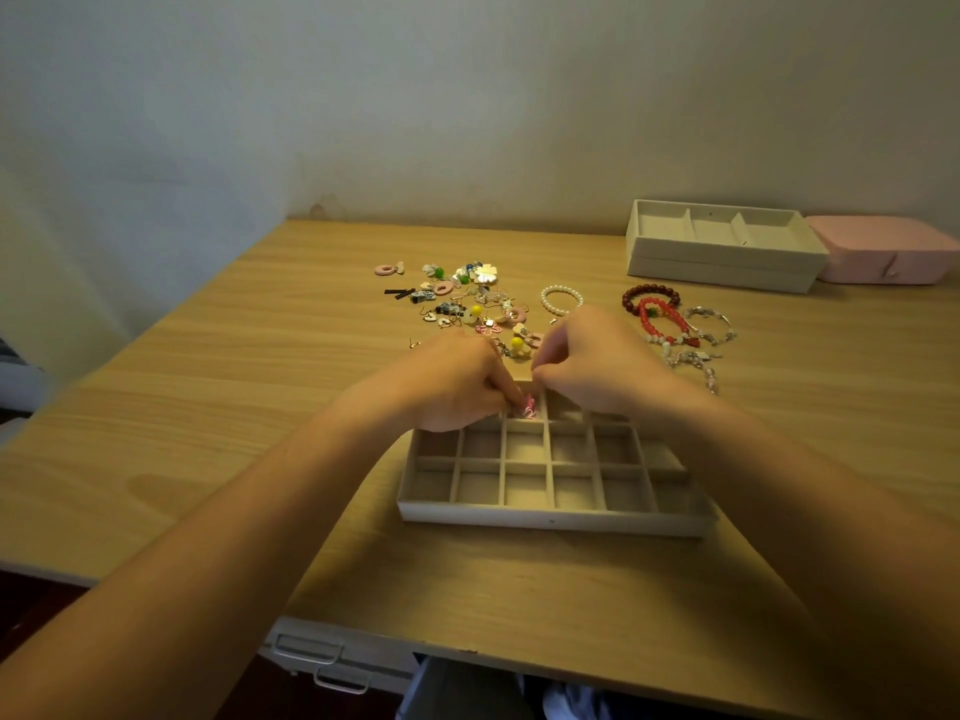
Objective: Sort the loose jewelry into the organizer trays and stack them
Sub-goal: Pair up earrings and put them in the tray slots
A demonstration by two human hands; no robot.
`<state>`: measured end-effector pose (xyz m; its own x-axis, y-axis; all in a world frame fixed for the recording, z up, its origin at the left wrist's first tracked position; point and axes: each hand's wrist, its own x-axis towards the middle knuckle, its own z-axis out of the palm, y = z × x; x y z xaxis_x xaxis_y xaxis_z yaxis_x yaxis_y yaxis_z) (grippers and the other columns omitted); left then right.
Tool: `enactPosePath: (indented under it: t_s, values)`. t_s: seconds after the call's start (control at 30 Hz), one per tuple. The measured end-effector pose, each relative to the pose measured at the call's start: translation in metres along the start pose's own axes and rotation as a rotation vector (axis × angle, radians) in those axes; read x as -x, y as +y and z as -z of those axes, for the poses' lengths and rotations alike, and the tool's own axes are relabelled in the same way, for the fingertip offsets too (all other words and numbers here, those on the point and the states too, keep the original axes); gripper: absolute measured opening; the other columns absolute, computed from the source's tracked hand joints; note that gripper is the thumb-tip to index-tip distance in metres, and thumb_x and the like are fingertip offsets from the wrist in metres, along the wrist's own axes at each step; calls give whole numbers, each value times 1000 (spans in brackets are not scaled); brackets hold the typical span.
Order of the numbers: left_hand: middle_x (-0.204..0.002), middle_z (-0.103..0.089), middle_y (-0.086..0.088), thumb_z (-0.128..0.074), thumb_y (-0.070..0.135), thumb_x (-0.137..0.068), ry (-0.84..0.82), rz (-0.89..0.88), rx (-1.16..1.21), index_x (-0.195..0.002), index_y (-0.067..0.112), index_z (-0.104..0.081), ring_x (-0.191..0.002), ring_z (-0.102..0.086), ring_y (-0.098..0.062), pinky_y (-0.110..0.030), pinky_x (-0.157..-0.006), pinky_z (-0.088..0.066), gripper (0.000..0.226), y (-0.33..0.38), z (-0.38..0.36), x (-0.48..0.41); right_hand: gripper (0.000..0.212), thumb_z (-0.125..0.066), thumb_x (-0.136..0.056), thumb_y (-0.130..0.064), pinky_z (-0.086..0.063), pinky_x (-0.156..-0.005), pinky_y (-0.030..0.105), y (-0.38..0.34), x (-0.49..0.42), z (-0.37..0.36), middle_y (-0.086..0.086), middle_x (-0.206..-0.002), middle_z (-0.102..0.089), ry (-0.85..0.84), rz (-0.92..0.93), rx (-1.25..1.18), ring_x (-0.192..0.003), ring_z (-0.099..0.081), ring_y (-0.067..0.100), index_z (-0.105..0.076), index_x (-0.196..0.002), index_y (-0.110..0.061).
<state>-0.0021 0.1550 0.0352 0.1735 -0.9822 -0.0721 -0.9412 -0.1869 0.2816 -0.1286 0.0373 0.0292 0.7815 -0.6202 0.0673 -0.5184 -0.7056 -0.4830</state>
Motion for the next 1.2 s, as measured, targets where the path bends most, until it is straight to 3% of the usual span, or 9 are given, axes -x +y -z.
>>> enactPosePath:
  t_s: [0.13, 0.3, 0.37, 0.53, 0.77, 1.0, 1.1, 1.2]
  values:
    - [-104, -71, 14, -64, 20, -95, 93, 50, 246, -98, 34, -79, -81, -59, 8, -21, -71, -46, 21, -15, 10, -7, 8, -70, -92, -16, -49, -66, 23, 6, -8, 13, -7, -87, -68, -2, -38, -211, -85, -61, 7, -76, -89, -20]
    - [-84, -73, 9, -71, 13, -88, 374, 213, 313, -88, 26, -78, -81, -70, -14, -31, -68, -57, 15, -45, 17, -30, 7, -66, -95, -13, -55, -78, 30, 4, -34, 14, 2, -98, -69, -49, -113, -416, -95, -64, 17, -73, -93, -16]
    - [-80, -69, 12, -74, 15, -88, 375, 280, 280, -86, 27, -76, -79, -69, -15, -31, -65, -57, 13, -57, 13, -44, 10, -65, -97, -12, -55, -80, 29, 2, -48, 12, 2, -101, -69, -76, -134, -440, -97, -65, 18, -72, -93, -17]
    - [-87, -70, 11, -75, 22, -87, 353, 324, 204, -91, 31, -76, -84, -66, -10, -38, -81, -59, 10, -71, 2, -75, 25, -59, -98, -5, -57, -90, 36, 3, -80, 2, 1, -101, -70, -131, -184, -415, -101, -65, 20, -71, -83, -21]
    - [-85, -71, 12, -77, 38, -84, 319, 348, 149, -80, 35, -75, -84, -66, -11, -40, -79, -59, 6, -74, -7, -93, 26, -56, -98, -4, -60, -88, 40, 7, -97, -6, 3, -100, -72, -118, -197, -424, -99, -68, 23, -73, -86, -20]
    - [-82, -73, 10, -79, 23, -79, 335, 354, 239, -73, 33, -73, -83, -68, -12, -41, -78, -61, 13, -74, -7, -91, 20, -58, -98, -9, -60, -84, 36, 9, -97, -5, 2, -99, -73, -99, -182, -473, -94, -68, 20, -74, -90, -19]
    - [-85, -73, 8, -78, 20, -81, 392, 354, 254, -82, 30, -75, -82, -68, -10, -37, -78, -60, 11, -75, 2, -84, 20, -60, -97, -8, -59, -87, 36, 8, -92, -3, 1, -99, -72, -98, -149, -469, -97, -68, 20, -74, -90, -20]
    - [-91, -70, 6, -72, 20, -90, 399, 307, 224, -103, 25, -76, -78, -65, -7, -26, -67, -53, 14, -75, 15, -74, 19, -61, -97, -8, -58, -84, 33, 6, -83, 3, 0, -100, -72, -116, -104, -451, -97, -67, 19, -75, -93, -21]
